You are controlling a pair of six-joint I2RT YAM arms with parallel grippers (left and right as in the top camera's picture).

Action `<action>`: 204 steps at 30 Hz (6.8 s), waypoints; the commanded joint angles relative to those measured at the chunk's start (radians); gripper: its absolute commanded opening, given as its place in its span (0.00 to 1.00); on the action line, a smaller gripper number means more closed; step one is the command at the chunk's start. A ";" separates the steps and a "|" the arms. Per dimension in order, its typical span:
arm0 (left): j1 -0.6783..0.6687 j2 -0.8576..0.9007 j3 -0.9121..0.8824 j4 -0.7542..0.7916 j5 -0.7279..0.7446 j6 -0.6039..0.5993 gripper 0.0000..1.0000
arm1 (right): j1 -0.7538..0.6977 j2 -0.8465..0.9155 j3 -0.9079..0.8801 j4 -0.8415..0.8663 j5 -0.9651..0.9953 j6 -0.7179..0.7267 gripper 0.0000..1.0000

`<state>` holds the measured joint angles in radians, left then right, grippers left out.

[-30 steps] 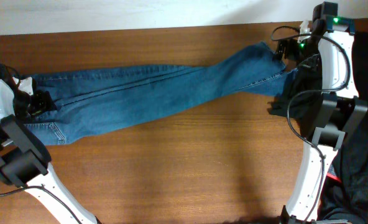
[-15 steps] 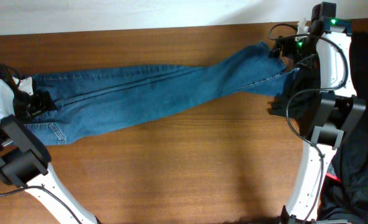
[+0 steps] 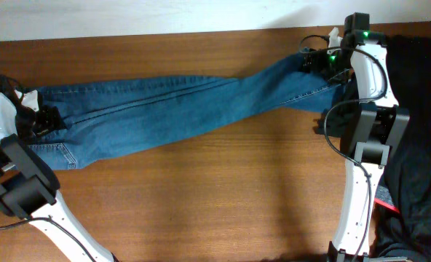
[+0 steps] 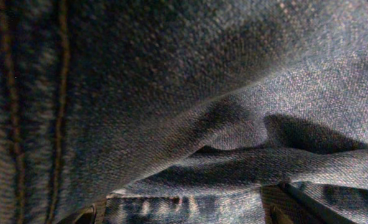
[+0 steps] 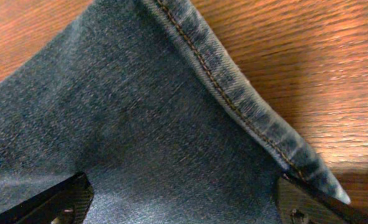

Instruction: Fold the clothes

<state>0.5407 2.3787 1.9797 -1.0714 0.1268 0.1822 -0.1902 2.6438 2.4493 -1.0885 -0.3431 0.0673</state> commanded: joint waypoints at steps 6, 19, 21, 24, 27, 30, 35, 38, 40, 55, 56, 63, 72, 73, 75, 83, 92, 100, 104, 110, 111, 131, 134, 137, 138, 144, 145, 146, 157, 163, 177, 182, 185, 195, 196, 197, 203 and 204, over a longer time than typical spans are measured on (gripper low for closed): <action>0.002 0.024 -0.018 -0.011 -0.006 -0.006 0.79 | 0.014 0.018 0.010 -0.007 -0.112 -0.012 0.32; 0.002 0.024 -0.018 -0.011 -0.006 -0.005 0.79 | 0.129 -0.197 0.118 -0.089 -0.209 -0.052 0.15; 0.002 0.024 -0.018 -0.011 -0.006 -0.005 0.79 | 0.192 -0.232 0.118 -0.124 -0.222 -0.093 0.15; 0.002 0.024 -0.018 -0.011 -0.006 -0.005 0.79 | 0.294 -0.252 0.118 -0.174 -0.229 -0.117 0.14; 0.002 0.024 -0.018 -0.011 -0.006 -0.005 0.79 | 0.404 -0.253 0.117 -0.196 -0.229 -0.121 0.14; 0.002 0.024 -0.018 -0.011 -0.006 -0.005 0.79 | 0.515 -0.251 0.117 -0.187 -0.214 -0.157 0.18; 0.002 0.024 -0.018 -0.010 -0.006 -0.005 0.79 | 0.615 -0.251 0.117 -0.181 0.003 -0.153 0.59; 0.002 0.024 -0.018 -0.010 -0.006 -0.005 0.79 | 0.605 -0.253 0.117 -0.208 0.146 -0.079 0.60; 0.002 0.024 -0.018 -0.008 -0.007 -0.005 0.79 | 0.570 -0.256 0.117 -0.230 0.184 -0.027 0.60; 0.002 0.024 -0.018 0.001 -0.006 -0.005 0.79 | 0.099 -0.257 0.090 -0.472 0.194 0.335 0.62; 0.002 0.024 -0.018 0.001 -0.006 -0.005 0.79 | 0.079 -0.257 0.081 -0.483 0.191 0.340 0.62; 0.002 0.024 -0.018 0.000 -0.006 -0.005 0.79 | -0.009 -0.251 -0.025 -0.430 0.191 0.361 0.64; 0.002 0.024 -0.018 0.000 -0.006 -0.005 0.80 | -0.035 -0.249 -0.249 -0.209 0.198 0.439 0.64; 0.002 0.024 -0.018 0.000 -0.006 -0.005 0.79 | -0.035 -0.249 -0.273 -0.175 0.198 0.439 0.64; 0.002 0.024 -0.018 -0.001 -0.006 -0.005 0.79 | -0.034 -0.249 -0.325 -0.093 0.198 0.440 0.64; 0.002 0.024 -0.018 -0.006 -0.006 -0.005 0.80 | -0.032 -0.247 -0.375 0.048 0.198 0.447 0.66; 0.002 0.024 -0.018 -0.007 0.009 -0.005 0.79 | -0.031 -0.241 -0.375 0.084 0.210 0.493 0.60; 0.002 0.024 -0.018 -0.008 0.009 -0.005 0.79 | -0.027 -0.196 -0.376 0.106 0.209 0.492 0.54; 0.002 0.024 -0.018 -0.015 0.008 -0.005 0.79 | -0.024 -0.196 -0.375 0.153 0.172 0.492 0.04; 0.002 0.024 -0.018 -0.016 0.008 -0.005 0.80 | -0.020 -0.205 -0.352 0.238 -0.083 0.377 0.04; 0.002 0.024 -0.018 -0.016 0.008 -0.005 0.79 | -0.019 -0.213 -0.331 0.256 -0.161 0.330 0.04; 0.002 0.024 -0.018 -0.022 0.008 -0.005 0.79 | -0.014 -0.280 -0.161 -0.257 0.359 0.271 0.04; 0.002 0.024 -0.018 -0.021 0.008 -0.005 0.79 | -0.022 -0.280 -0.224 -0.212 0.351 0.270 0.04; 0.002 0.024 -0.018 -0.022 0.008 -0.005 0.79 | -0.019 -0.280 -0.230 -0.144 0.304 0.235 0.04; 0.002 0.024 -0.018 -0.022 0.008 -0.005 0.79 | -0.017 -0.280 -0.229 -0.106 0.265 0.219 0.04; 0.002 0.024 -0.018 -0.026 0.008 -0.005 0.79 | 0.003 -0.281 -0.221 0.302 -0.245 0.187 0.05; 0.002 0.024 -0.018 -0.028 0.008 -0.005 0.79 | 0.007 -0.281 -0.213 0.389 -0.357 0.188 0.07; 0.002 0.024 -0.018 -0.030 0.008 -0.005 0.79 | 0.011 -0.281 -0.203 0.449 -0.423 0.188 0.08; 0.002 0.024 -0.018 -0.035 0.008 -0.005 0.79 | 0.004 -0.274 -0.192 -0.070 0.105 0.128 0.70; 0.002 0.024 -0.018 -0.021 0.008 -0.005 0.79 | -0.008 -0.272 -0.286 -0.201 0.378 0.127 0.71; 0.002 0.024 -0.018 -0.022 0.008 -0.005 0.79 | -0.040 -0.274 -0.055 -0.043 0.304 0.035 0.88; 0.002 0.024 -0.018 -0.023 0.009 -0.005 0.79 | -0.054 -0.244 -0.063 -0.007 0.267 -0.010 0.55; 0.002 0.024 -0.018 -0.026 0.008 -0.005 0.79 | -0.052 -0.211 -0.073 -0.026 0.217 -0.059 0.24; 0.002 0.024 -0.018 -0.029 0.008 -0.005 0.79 | -0.005 -0.116 -0.079 -0.088 0.163 -0.113 0.07; 0.002 0.024 -0.018 -0.029 0.008 -0.005 0.79 | -0.002 -0.109 -0.082 -0.088 0.163 -0.113 0.07; 0.002 0.024 -0.018 -0.029 0.008 -0.005 0.79 | 0.000 -0.098 -0.083 -0.085 0.163 -0.112 0.07; 0.002 0.024 -0.018 -0.029 0.008 -0.005 0.79 | 0.007 -0.033 -0.083 -0.078 0.163 -0.112 0.07; 0.002 0.024 -0.018 -0.030 0.008 -0.005 0.79 | 0.007 -0.021 -0.083 -0.073 0.163 -0.112 0.07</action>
<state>0.5400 2.3787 1.9808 -1.0843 0.1310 0.1822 -0.1860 2.5793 2.3726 -1.1702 -0.1680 -0.0341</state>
